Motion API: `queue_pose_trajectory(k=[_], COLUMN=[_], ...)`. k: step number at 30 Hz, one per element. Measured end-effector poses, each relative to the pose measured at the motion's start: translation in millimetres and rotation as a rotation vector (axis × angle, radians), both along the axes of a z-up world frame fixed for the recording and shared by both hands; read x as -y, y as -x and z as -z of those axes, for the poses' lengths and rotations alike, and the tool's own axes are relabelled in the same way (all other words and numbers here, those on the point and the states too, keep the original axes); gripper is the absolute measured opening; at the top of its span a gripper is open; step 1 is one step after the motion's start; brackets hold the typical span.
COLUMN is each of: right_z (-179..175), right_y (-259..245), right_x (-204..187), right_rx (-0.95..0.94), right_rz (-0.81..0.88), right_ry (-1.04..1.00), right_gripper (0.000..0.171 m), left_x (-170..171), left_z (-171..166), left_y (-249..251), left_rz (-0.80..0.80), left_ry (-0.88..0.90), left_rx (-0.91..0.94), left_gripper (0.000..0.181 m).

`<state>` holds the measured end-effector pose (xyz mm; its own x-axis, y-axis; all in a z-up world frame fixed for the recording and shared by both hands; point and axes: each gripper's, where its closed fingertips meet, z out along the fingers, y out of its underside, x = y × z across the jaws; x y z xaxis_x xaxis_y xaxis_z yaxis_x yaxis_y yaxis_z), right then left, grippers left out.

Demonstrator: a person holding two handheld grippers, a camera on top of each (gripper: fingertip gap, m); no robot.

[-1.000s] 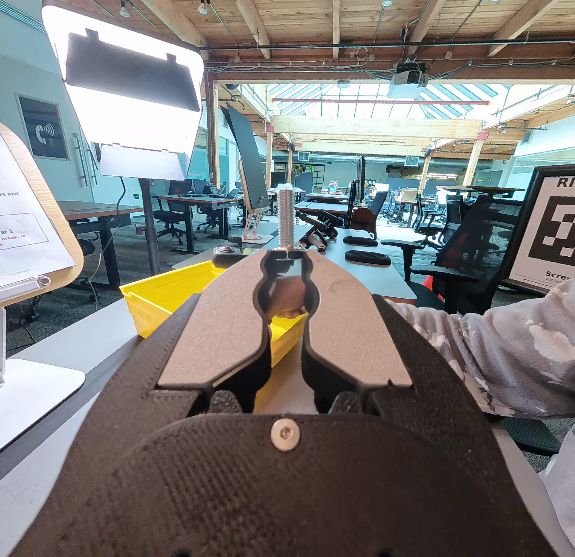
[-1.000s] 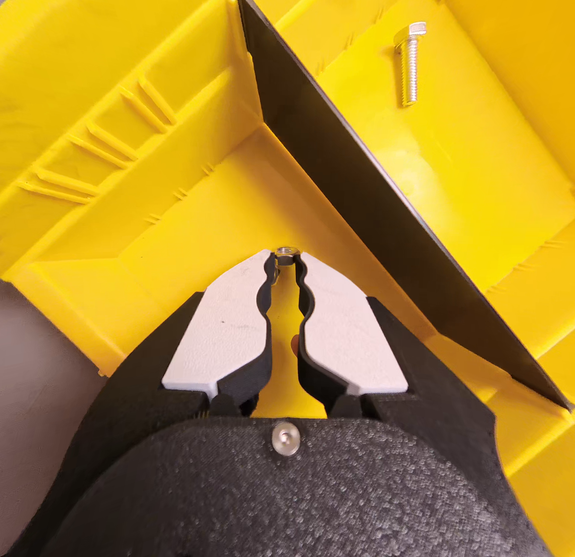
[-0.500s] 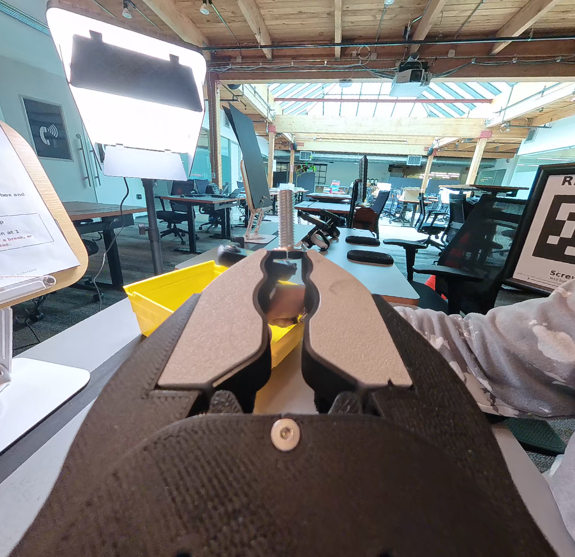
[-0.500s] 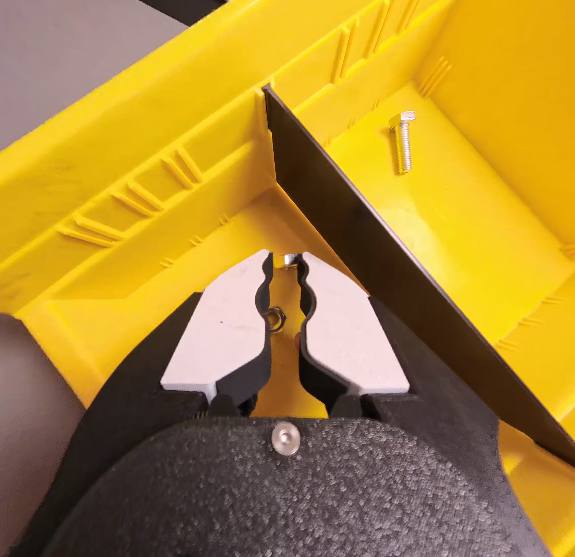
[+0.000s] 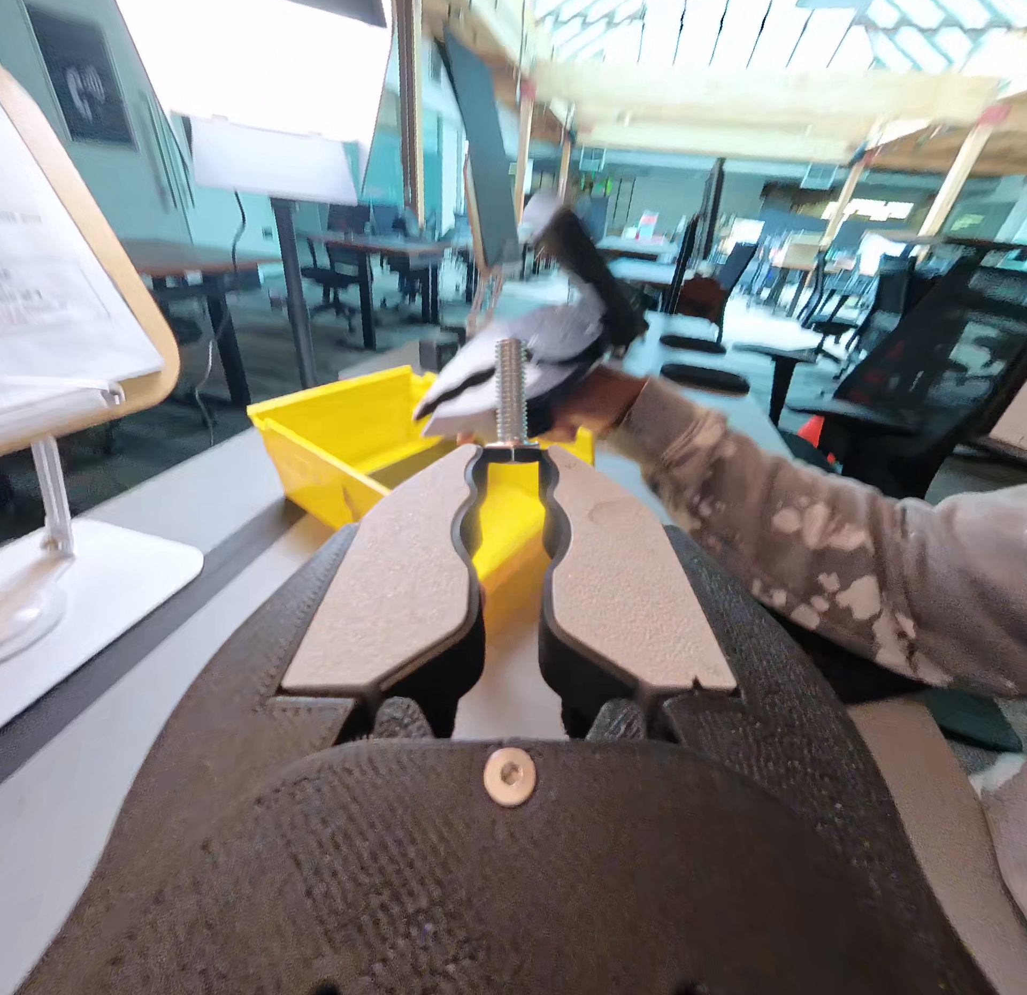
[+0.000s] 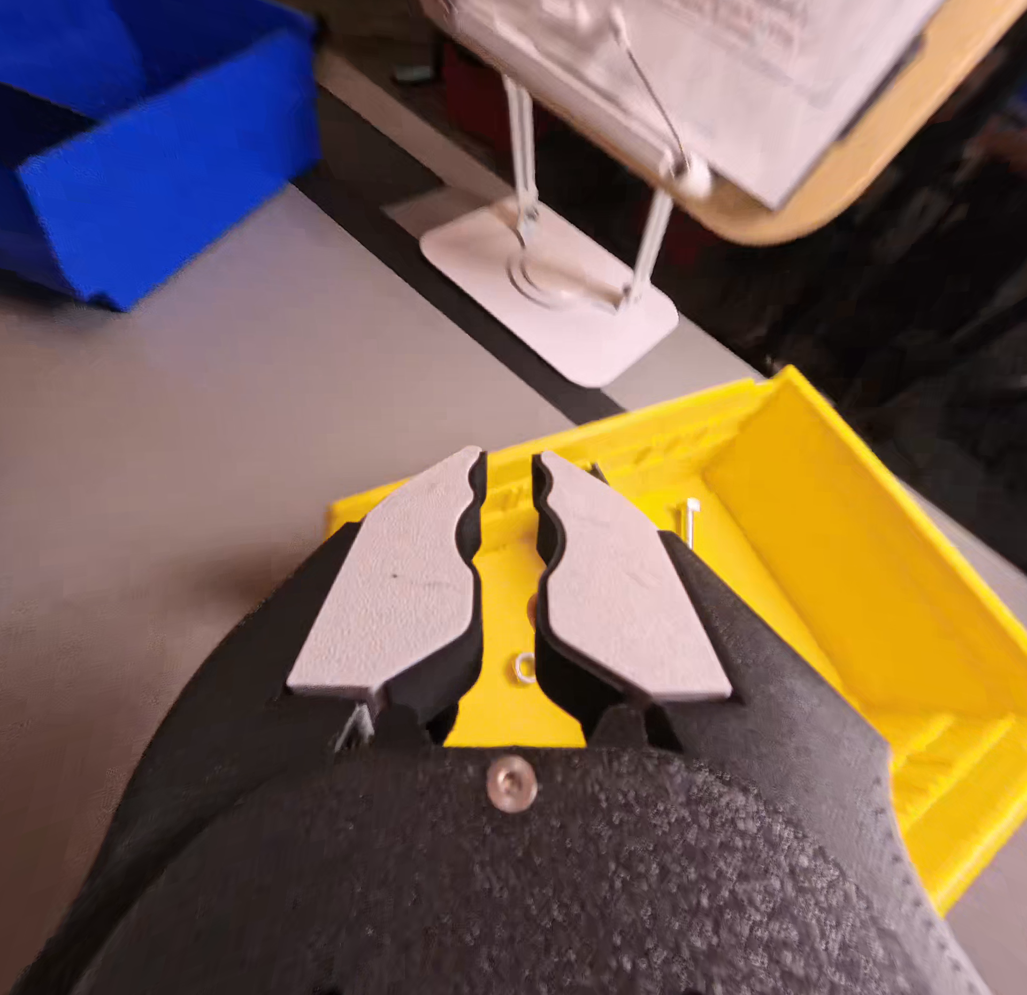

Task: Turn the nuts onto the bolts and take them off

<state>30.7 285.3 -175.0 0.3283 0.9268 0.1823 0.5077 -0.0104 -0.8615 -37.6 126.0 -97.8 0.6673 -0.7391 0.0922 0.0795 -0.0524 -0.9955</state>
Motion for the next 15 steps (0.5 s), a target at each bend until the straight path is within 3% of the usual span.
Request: queue_pose_trajectory(k=[3,6,10,15], right_z=[-42,-52,-28,7], right_y=[17,27,45,56], right_x=[48,87,128,137], right_rx=[-0.036,0.098,0.320,0.544], right_rz=[-0.196,-0.293,-0.459,-0.573], right_ry=[-0.202,-0.353,-0.486,-0.734], right_gripper=[0.017,0.019,0.025,0.028], left_x=[-11,-18,-18,-14], left_z=[37,69,94,116], left_y=[-1,0,1,1], left_rz=[-0.029,-0.067,-0.056,-0.028], left_ry=[0.148,0.238,0.306,0.375], left_rx=[-0.152,-0.319,-0.433,-0.526], left_gripper=[0.018,0.018,0.018,0.018])
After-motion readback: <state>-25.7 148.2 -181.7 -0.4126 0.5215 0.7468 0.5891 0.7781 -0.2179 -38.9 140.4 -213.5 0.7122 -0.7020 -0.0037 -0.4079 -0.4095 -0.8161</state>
